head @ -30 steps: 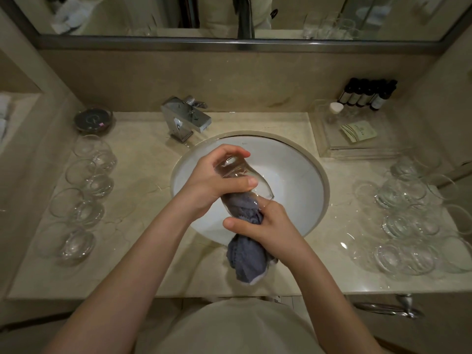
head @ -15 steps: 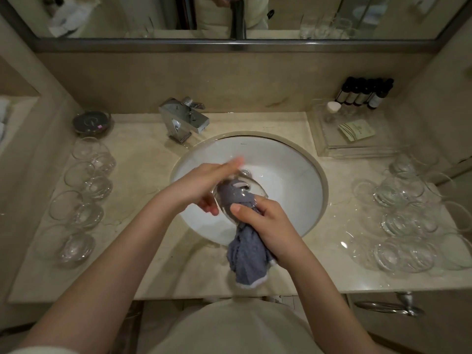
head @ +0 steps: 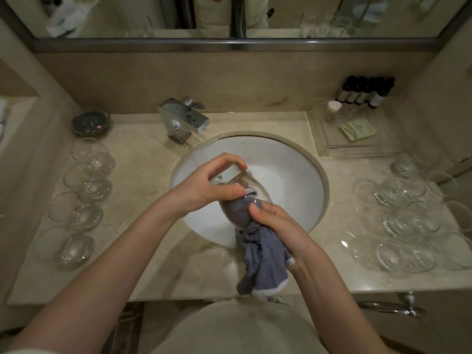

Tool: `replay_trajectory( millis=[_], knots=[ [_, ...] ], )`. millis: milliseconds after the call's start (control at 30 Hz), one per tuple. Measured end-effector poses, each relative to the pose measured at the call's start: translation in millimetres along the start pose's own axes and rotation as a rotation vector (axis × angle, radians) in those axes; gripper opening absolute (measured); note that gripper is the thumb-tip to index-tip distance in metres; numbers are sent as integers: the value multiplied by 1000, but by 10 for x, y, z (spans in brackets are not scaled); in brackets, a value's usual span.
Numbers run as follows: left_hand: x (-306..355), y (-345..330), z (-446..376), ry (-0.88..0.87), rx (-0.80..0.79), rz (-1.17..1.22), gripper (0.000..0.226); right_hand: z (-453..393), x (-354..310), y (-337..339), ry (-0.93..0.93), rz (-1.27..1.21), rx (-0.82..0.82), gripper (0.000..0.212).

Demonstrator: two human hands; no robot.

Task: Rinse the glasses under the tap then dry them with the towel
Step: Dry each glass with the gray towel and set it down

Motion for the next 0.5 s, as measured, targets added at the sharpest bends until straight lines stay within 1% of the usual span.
replay_trajectory(
  millis=[67, 100, 133, 200, 267, 300, 333, 400, 433, 500],
  knots=[
    [12, 11, -2, 0, -36, -2, 46, 11, 4, 10, -9, -65, -35, 40],
    [9, 30, -14, 29, -49, -20, 47, 11, 5, 4, -14, -81, -29, 41],
    [34, 44, -21, 82, -57, -37, 46, 15, -6, -10, -20, -74, -9, 37],
    [74, 51, -52, 289, -43, -62, 44, 4, -22, -39, -35, 3, 82, 28],
    [78, 33, -105, 536, -7, -103, 64, -19, -15, -58, -23, 152, 179, 28],
    [51, 20, -130, 629, -3, -164, 71, -27, -3, -74, -12, 204, 203, 30],
    [31, -2, -144, 677, 5, -222, 67, -32, 15, -90, -8, 223, 212, 30],
    [-21, -42, -167, 639, 16, -228, 52, -31, 30, -124, -28, 173, 211, 25],
    [-39, -44, -175, 595, 11, -181, 52, -26, 26, -136, -50, 132, 205, 25],
    [-50, -33, -171, 506, 9, -84, 54, -17, 18, -155, -91, -6, 186, 33]
  ],
)
Point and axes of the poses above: each hand's wrist, its own z-axis away from the middle knuckle, its own y-axis out of the back of the hand, x = y × z, the point moved 1 cm from there along -z, towards the middle knuckle, and after that the axes turned 4 degrees about -x, right-handed, at the moved point
